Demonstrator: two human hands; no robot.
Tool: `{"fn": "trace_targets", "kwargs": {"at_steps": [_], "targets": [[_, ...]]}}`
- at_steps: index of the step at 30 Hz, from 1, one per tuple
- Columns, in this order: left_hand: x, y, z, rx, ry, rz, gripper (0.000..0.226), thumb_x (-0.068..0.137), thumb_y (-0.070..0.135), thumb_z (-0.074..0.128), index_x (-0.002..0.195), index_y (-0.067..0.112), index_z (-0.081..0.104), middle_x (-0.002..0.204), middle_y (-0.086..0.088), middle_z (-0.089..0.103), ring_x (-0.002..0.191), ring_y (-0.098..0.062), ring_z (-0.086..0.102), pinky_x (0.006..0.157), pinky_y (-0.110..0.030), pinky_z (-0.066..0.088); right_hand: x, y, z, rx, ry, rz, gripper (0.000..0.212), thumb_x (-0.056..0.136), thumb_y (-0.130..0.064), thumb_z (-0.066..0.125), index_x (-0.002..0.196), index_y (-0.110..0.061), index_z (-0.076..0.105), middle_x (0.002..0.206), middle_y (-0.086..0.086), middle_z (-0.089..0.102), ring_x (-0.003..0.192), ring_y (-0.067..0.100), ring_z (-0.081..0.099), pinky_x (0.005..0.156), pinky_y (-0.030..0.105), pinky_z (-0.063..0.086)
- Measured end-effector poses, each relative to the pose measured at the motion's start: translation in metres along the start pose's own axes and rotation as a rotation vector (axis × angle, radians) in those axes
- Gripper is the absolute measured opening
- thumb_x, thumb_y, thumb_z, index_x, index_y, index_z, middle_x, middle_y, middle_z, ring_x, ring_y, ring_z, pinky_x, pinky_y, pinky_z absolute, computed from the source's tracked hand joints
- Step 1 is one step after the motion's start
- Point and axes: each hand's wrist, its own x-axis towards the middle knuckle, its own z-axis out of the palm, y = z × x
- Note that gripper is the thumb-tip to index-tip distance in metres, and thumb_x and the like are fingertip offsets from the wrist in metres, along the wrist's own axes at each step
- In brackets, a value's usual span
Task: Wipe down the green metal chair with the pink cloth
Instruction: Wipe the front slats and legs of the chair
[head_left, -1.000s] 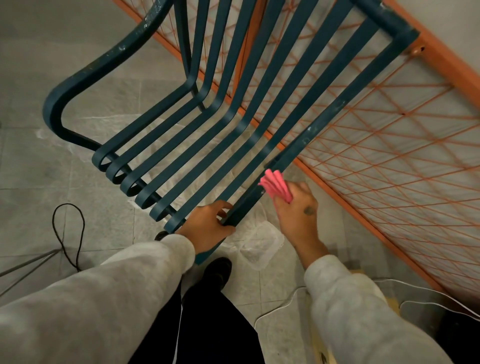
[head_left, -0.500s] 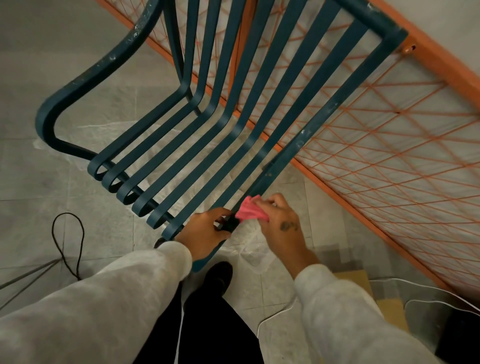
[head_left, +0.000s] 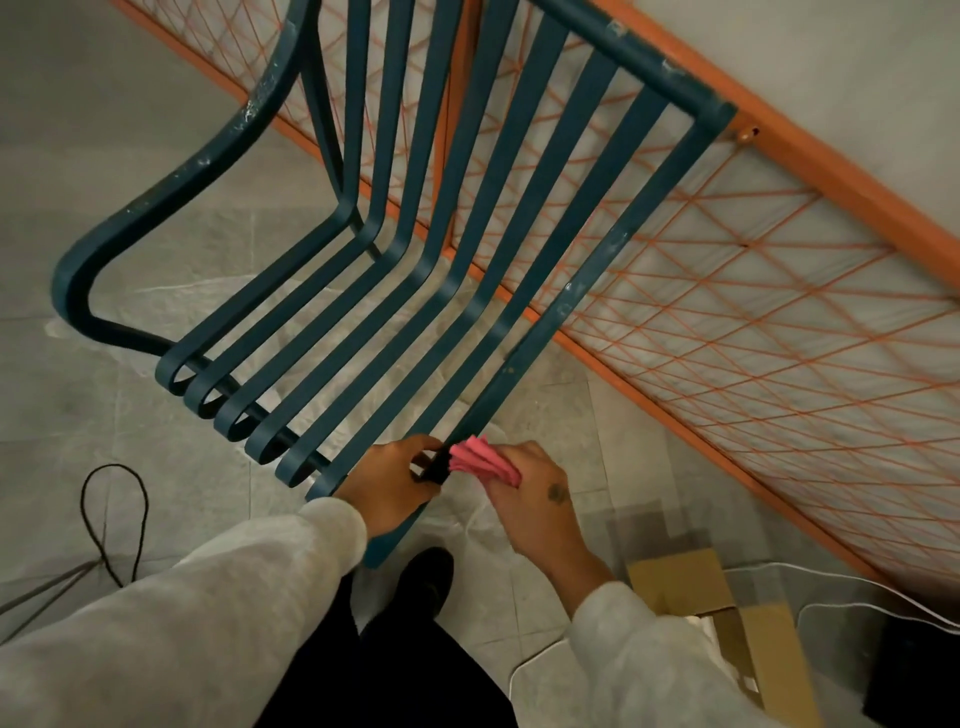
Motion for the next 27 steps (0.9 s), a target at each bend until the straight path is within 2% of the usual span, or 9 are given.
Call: {"fn": "trace_targets", "kwargs": {"at_steps": [4, 9, 11, 15, 18, 22, 25, 27], "targets": [[0.010, 0.017, -0.002, 0.005, 0.001, 0.001, 0.046, 0.085, 0.023, 0.069, 0.128, 0.025, 0.053, 0.119, 0.000, 0.065, 0.102, -0.017, 0.064, 0.096, -0.033, 0.052, 0.014, 0.000, -0.028, 0.081, 0.127, 0.092, 0.030, 0.091, -0.033, 0.066, 0.118, -0.021, 0.067, 0.099, 0.000, 0.063, 0.080, 0.002, 0.061, 0.060, 0.004, 0.043], [0.033, 0.037, -0.006, 0.047, 0.006, 0.039, 0.047, 0.086, 0.026, 0.068, 0.130, 0.026, 0.051, 0.123, -0.003, 0.065, 0.108, -0.022, 0.064, 0.099, -0.040, 0.050, 0.039, -0.001, -0.043, 0.055, 0.211, 0.092, 0.032, 0.089, -0.042, 0.067, 0.114, -0.023, 0.068, 0.095, -0.001, 0.062, 0.079, 0.009, 0.062, 0.065, 0.016, 0.050], [0.045, 0.042, -0.008, 0.059, -0.001, 0.047, 0.048, 0.085, 0.026, 0.068, 0.129, 0.027, 0.050, 0.123, -0.003, 0.065, 0.109, -0.023, 0.063, 0.099, -0.041, 0.050, 0.049, -0.003, -0.048, 0.060, 0.233, 0.076, 0.032, 0.089, -0.039, 0.068, 0.117, -0.022, 0.068, 0.097, -0.001, 0.063, 0.082, 0.010, 0.063, 0.068, 0.016, 0.050], [0.058, 0.047, -0.010, 0.083, -0.021, 0.055, 0.047, 0.086, 0.026, 0.067, 0.129, 0.029, 0.050, 0.121, -0.002, 0.064, 0.107, -0.022, 0.063, 0.099, -0.042, 0.051, 0.067, -0.009, -0.055, 0.037, 0.270, 0.025, 0.029, 0.092, -0.026, 0.066, 0.120, -0.021, 0.066, 0.103, 0.001, 0.059, 0.082, 0.005, 0.058, 0.065, 0.006, 0.043], [0.063, 0.046, -0.014, 0.097, -0.057, 0.064, 0.047, 0.085, 0.024, 0.068, 0.129, 0.028, 0.051, 0.118, -0.002, 0.065, 0.101, -0.021, 0.065, 0.096, -0.042, 0.052, 0.082, -0.015, -0.053, 0.042, 0.306, 0.008, 0.037, 0.092, -0.021, 0.066, 0.128, -0.020, 0.061, 0.109, 0.000, 0.052, 0.084, 0.001, 0.054, 0.071, 0.003, 0.043], [0.069, 0.046, -0.020, 0.115, -0.097, 0.087, 0.049, 0.083, 0.024, 0.069, 0.129, 0.025, 0.051, 0.115, -0.002, 0.067, 0.098, -0.019, 0.066, 0.094, -0.040, 0.053, 0.079, -0.013, -0.034, -0.116, 0.211, -0.078, 0.047, 0.090, -0.014, 0.067, 0.136, -0.015, 0.055, 0.119, 0.008, 0.049, 0.098, 0.016, 0.057, 0.089, 0.021, 0.050], [0.068, 0.047, -0.020, 0.091, -0.109, 0.087, 0.041, 0.084, 0.026, 0.067, 0.123, 0.024, 0.055, 0.113, 0.000, 0.068, 0.099, -0.018, 0.066, 0.094, -0.038, 0.052, 0.061, 0.002, -0.019, -0.221, 0.114, -0.210, 0.053, 0.082, -0.004, 0.074, 0.132, -0.008, 0.058, 0.119, 0.014, 0.055, 0.096, 0.023, 0.063, 0.086, 0.032, 0.058], [0.069, 0.048, -0.022, 0.075, -0.114, 0.090, 0.038, 0.085, 0.025, 0.067, 0.122, 0.023, 0.056, 0.114, 0.000, 0.068, 0.101, -0.019, 0.065, 0.096, -0.035, 0.050, 0.058, 0.006, -0.023, -0.246, 0.043, -0.234, 0.052, 0.081, -0.005, 0.074, 0.130, -0.010, 0.060, 0.119, 0.012, 0.056, 0.096, 0.024, 0.064, 0.085, 0.033, 0.059]]}}
